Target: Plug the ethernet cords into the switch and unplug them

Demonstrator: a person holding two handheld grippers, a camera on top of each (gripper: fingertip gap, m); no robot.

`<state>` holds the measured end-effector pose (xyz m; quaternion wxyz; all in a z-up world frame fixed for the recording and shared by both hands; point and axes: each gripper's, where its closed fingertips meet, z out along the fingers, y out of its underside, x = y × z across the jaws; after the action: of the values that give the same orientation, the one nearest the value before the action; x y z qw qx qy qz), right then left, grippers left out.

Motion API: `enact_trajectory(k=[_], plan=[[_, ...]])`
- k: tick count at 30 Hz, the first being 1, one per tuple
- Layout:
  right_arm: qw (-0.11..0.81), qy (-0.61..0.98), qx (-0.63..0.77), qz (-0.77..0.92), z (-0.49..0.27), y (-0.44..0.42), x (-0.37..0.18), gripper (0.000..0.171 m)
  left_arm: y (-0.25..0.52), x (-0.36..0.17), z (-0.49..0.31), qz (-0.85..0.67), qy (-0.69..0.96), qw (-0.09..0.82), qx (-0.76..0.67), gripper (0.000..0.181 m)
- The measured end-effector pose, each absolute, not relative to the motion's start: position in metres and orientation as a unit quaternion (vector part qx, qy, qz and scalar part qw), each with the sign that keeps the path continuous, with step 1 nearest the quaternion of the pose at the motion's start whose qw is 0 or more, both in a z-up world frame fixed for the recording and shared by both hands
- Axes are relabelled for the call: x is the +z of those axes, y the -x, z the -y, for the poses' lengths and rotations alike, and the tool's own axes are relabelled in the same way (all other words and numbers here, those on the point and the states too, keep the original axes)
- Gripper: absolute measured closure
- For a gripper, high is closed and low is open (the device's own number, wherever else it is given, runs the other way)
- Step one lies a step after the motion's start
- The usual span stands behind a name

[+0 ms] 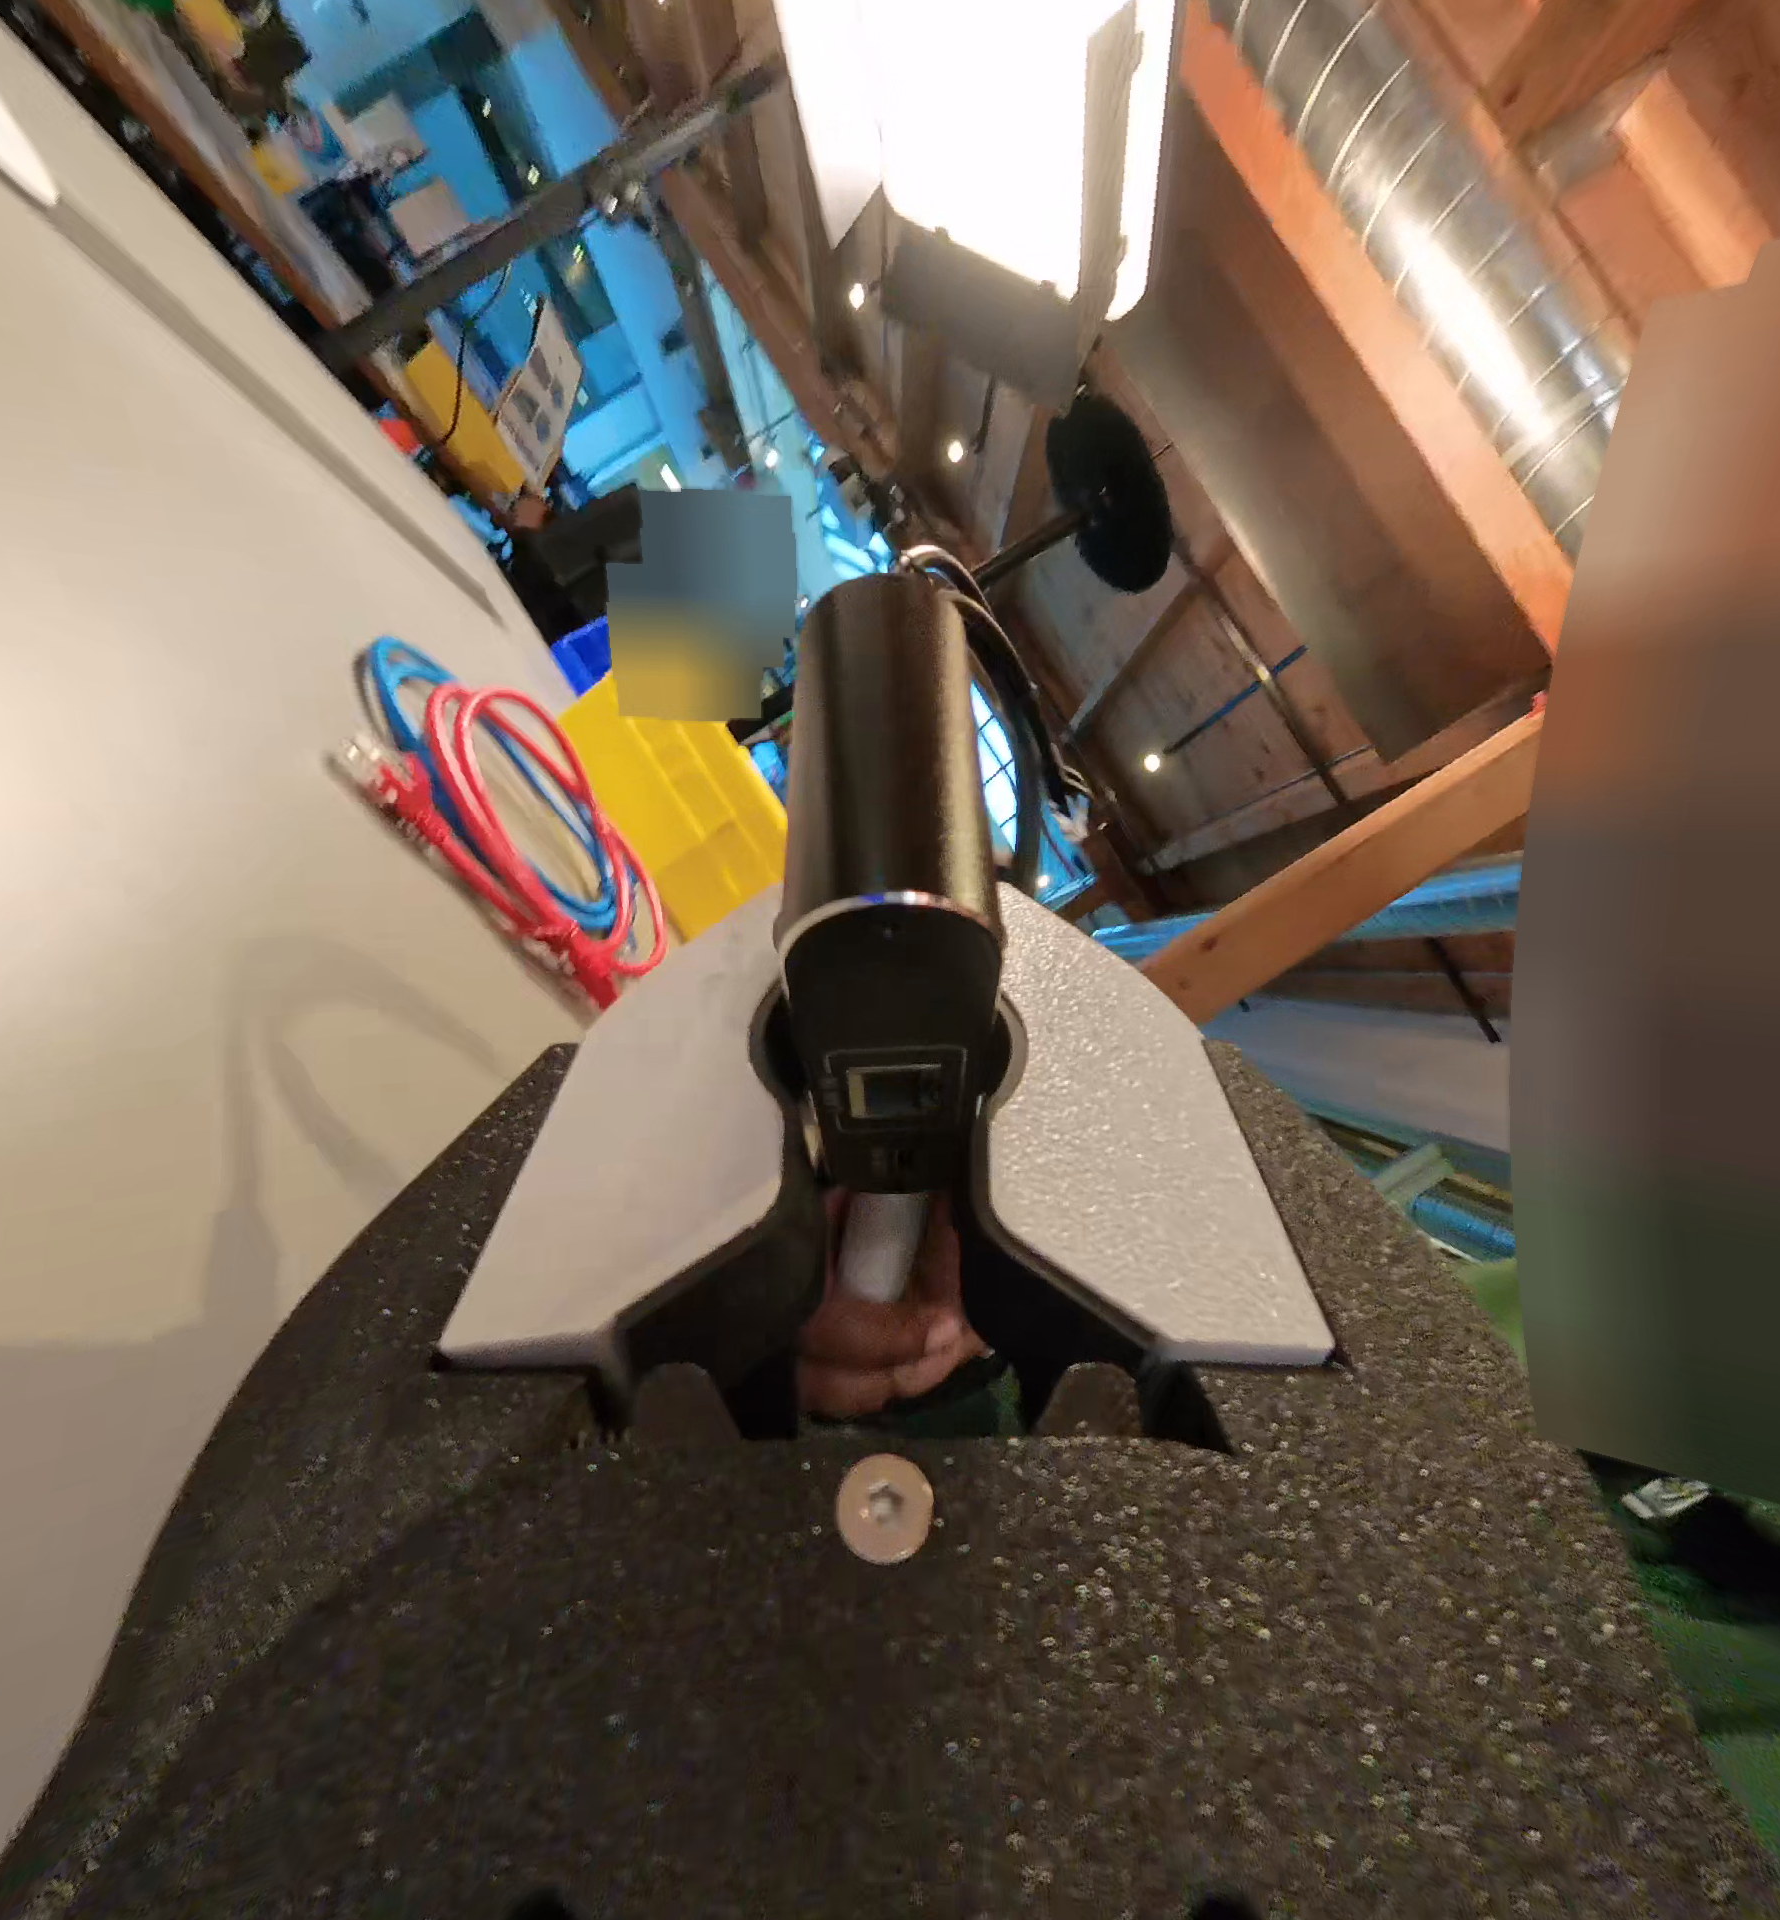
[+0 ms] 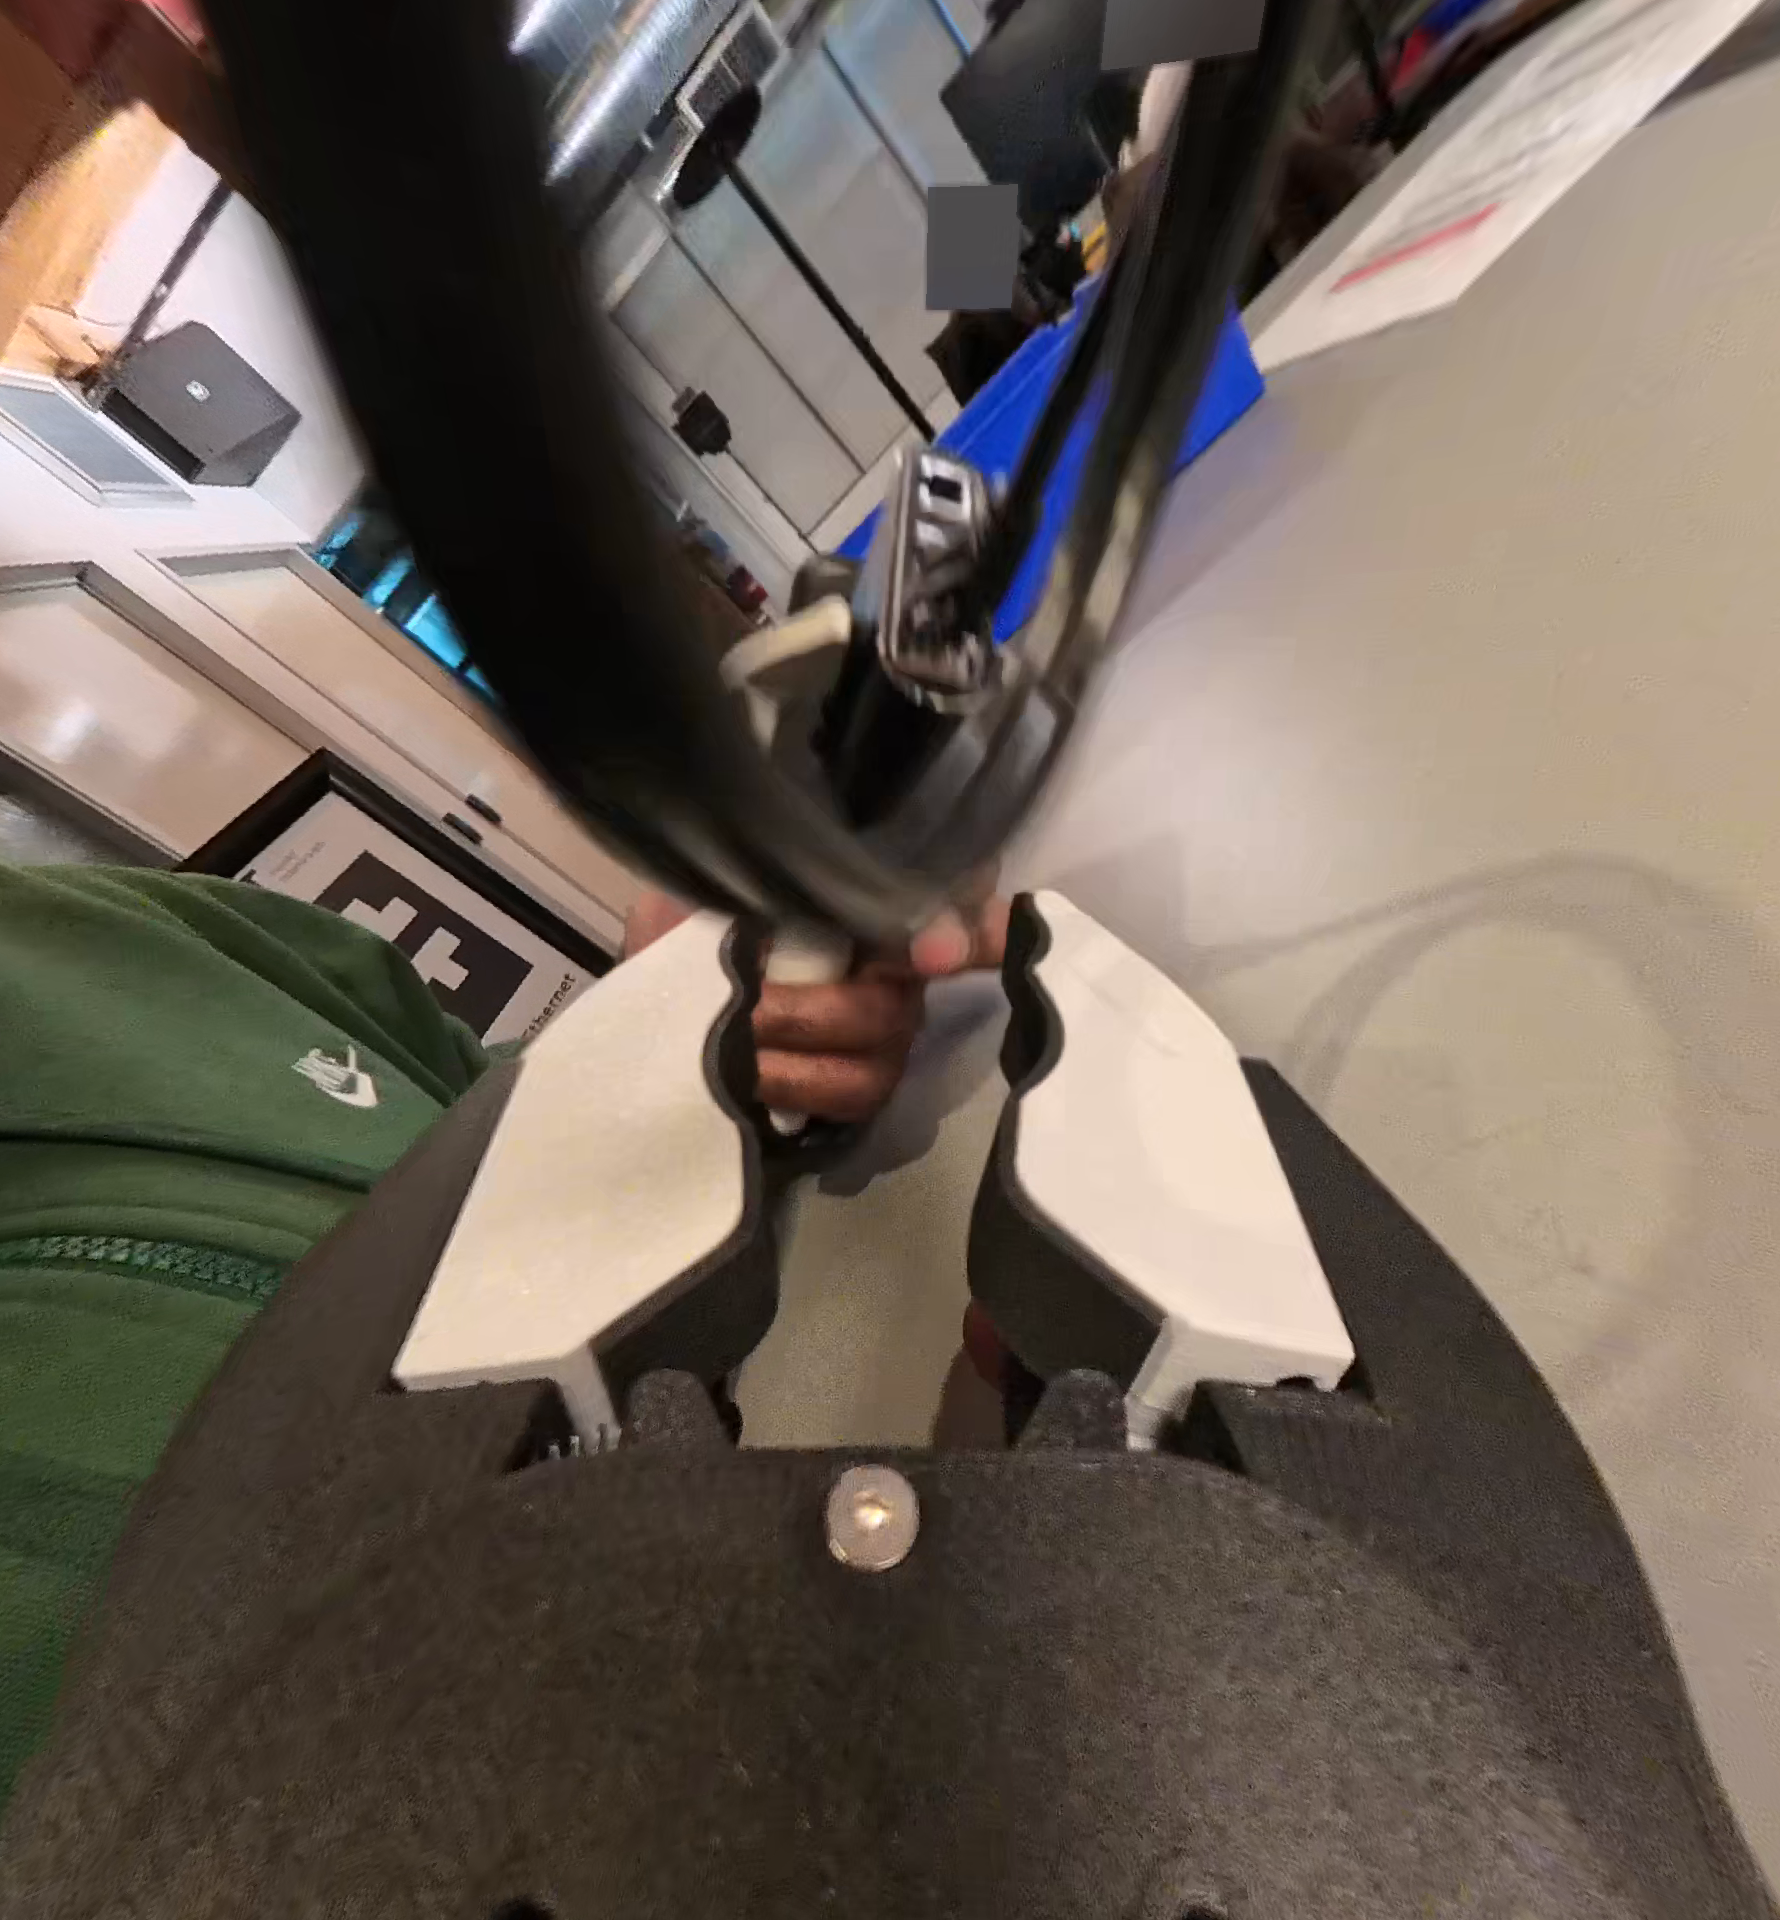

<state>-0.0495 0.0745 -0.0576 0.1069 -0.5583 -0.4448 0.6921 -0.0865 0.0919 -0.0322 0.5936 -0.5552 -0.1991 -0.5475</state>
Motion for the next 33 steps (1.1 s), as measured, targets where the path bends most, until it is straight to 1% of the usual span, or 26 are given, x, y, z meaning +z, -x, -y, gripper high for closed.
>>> enact_trajectory(k=[3,5,10,15,19,23,26,29,33], plan=[[0.082,0.560,0.686,0.457,-0.063,0.049,-0.065,0.127,0.092,-0.013,-0.092,0.188,0.523,0.620,-0.554,0.153],[0.075,0.554,0.688,0.463,-0.057,0.049,-0.064,0.127,0.085,-0.010,-0.093,0.171,0.529,0.620,-0.553,0.153],[0.083,0.547,0.696,0.458,-0.061,0.049,-0.059,0.128,0.064,-0.024,-0.094,0.139,0.571,0.590,-0.554,0.153],[0.098,0.552,0.689,0.459,-0.072,0.044,-0.059,0.128,0.049,-0.038,-0.089,0.085,0.640,0.572,-0.506,0.153],[0.120,0.552,0.695,0.445,-0.081,0.044,-0.055,0.134,0.040,-0.040,-0.083,0.030,0.674,0.569,-0.469,0.153],[0.131,0.548,0.695,0.447,-0.084,0.042,-0.054,0.134,0.038,-0.044,-0.082,-0.006,0.701,0.573,-0.425,0.153],[0.146,0.543,0.696,0.446,-0.088,0.040,-0.052,0.137,0.036,-0.047,-0.081,-0.028,0.715,0.571,-0.402,0.153],[0.147,0.537,0.705,0.439,-0.093,0.037,-0.048,0.142,0.032,-0.051,-0.079,-0.050,0.724,0.566,-0.392,0.153],[0.142,0.531,0.692,0.468,-0.088,0.033,-0.053,0.142,0.029,-0.053,-0.078,-0.064,0.725,0.560,-0.394,0.153]])
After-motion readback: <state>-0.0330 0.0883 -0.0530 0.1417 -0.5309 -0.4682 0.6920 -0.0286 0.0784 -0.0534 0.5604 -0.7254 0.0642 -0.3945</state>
